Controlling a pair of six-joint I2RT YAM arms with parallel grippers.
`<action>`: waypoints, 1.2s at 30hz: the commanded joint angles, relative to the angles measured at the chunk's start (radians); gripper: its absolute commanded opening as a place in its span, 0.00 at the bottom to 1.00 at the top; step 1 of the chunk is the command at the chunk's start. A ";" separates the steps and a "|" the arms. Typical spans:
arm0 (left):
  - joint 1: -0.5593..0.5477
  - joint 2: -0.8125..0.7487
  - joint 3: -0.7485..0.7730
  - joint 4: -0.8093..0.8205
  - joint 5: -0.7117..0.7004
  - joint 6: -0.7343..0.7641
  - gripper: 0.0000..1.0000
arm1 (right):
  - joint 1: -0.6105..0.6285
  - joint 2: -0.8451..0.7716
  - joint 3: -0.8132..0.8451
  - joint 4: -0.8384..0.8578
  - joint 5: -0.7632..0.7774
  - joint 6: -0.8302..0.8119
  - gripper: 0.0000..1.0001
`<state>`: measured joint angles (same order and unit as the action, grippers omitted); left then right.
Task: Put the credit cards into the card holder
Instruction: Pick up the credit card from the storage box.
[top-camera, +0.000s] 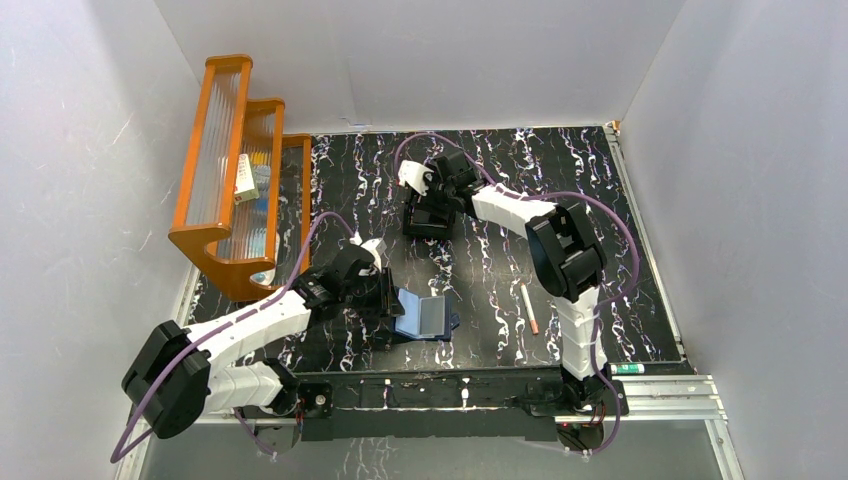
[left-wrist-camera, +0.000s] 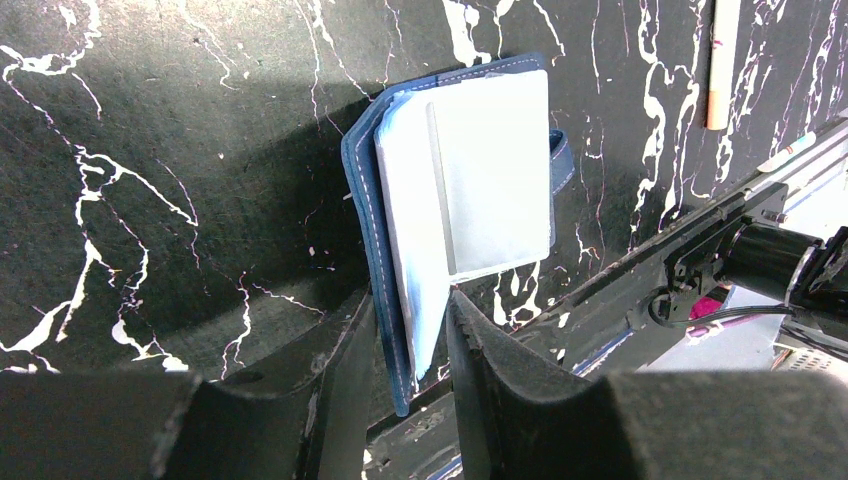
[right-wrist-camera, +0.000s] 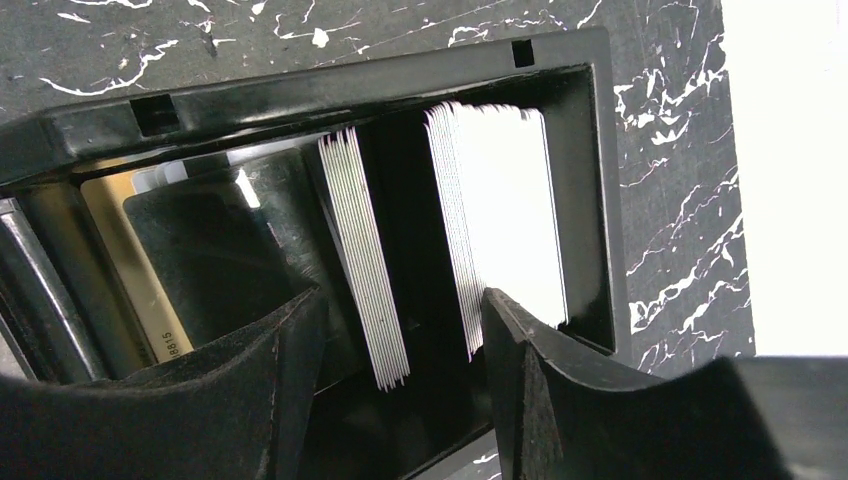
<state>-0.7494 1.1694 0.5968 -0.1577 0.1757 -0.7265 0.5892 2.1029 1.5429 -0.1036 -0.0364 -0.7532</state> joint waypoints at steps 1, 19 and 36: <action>-0.004 -0.030 -0.003 -0.018 -0.002 -0.002 0.31 | -0.001 0.023 0.044 0.063 0.016 -0.030 0.66; -0.004 -0.019 -0.013 -0.005 0.008 -0.007 0.31 | -0.009 0.066 0.088 0.145 0.107 -0.072 0.49; -0.004 -0.034 -0.025 -0.001 0.010 -0.018 0.31 | -0.014 0.026 0.092 0.181 0.114 -0.051 0.47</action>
<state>-0.7494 1.1683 0.5797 -0.1581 0.1761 -0.7380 0.5858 2.1597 1.5822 0.0071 0.0715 -0.8143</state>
